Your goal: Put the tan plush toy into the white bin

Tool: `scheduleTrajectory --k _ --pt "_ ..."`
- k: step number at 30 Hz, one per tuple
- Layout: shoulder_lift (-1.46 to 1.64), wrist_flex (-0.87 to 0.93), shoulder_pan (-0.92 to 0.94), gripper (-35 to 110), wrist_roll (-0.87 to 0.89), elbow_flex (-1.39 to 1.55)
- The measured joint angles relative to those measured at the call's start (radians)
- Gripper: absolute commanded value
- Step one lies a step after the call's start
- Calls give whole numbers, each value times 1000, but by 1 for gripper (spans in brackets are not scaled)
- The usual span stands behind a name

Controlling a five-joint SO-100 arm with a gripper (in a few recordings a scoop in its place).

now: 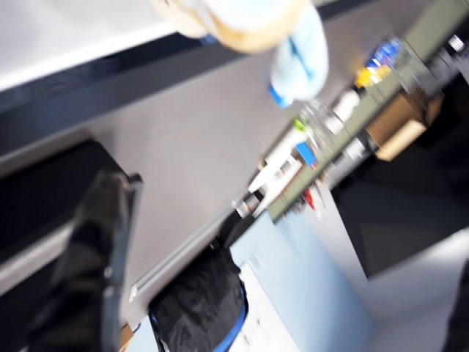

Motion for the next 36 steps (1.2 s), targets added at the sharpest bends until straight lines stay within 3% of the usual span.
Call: scheduleTrajectory --k 9,26,36 --pt "186 0 6 64 0 109" --pt "284 0 359 64 0 115" --pt "313 0 377 64 -193 115"
